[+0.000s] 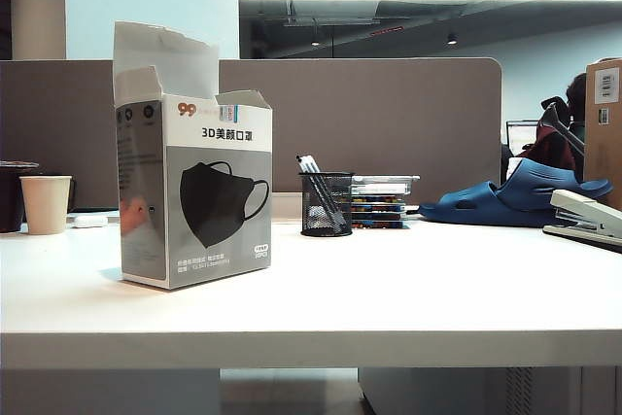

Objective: Put the mask into the mask box.

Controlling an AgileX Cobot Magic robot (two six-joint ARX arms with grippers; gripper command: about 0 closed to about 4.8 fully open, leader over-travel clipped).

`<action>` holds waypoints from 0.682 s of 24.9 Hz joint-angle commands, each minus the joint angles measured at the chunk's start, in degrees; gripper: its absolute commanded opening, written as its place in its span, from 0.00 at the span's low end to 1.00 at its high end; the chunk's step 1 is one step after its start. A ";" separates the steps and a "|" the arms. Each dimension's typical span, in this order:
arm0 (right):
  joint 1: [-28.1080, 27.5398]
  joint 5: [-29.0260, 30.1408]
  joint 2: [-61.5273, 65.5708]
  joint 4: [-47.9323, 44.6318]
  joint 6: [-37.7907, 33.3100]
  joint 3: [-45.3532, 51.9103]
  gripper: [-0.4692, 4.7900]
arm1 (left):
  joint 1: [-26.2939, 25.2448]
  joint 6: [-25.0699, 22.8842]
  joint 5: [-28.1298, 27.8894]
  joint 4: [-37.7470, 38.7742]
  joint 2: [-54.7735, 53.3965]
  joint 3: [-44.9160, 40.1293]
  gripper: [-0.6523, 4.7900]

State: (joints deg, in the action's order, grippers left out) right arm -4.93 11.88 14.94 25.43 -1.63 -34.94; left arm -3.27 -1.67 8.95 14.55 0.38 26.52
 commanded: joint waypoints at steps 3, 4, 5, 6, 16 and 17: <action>0.04 1.16 -8.50 -4.66 -5.38 8.22 0.07 | -0.07 2.23 -1.14 -5.16 -0.50 -3.98 0.11; 0.13 1.14 -10.16 -7.23 -7.28 11.06 0.07 | -0.07 2.38 -2.82 -7.43 -0.50 -6.03 0.11; 0.28 1.14 -11.04 -8.68 -7.67 12.83 0.07 | -0.07 2.60 -3.39 -8.87 -0.50 -7.21 0.11; 0.33 1.14 -11.78 -9.73 -7.65 14.23 0.07 | -0.07 2.82 -3.89 -10.58 -0.50 -8.68 0.11; 0.31 -3.43 -15.06 -20.76 -5.42 28.13 0.07 | -0.07 6.60 -5.29 -24.55 -0.50 -23.91 0.11; 0.31 -3.41 -15.06 -22.18 -5.42 29.22 0.07 | -0.07 6.60 -5.29 -24.55 -0.50 -24.26 0.11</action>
State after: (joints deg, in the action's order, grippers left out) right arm -4.67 8.69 0.27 7.09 -7.44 -6.63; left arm -3.29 4.80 3.81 -8.99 -0.12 2.48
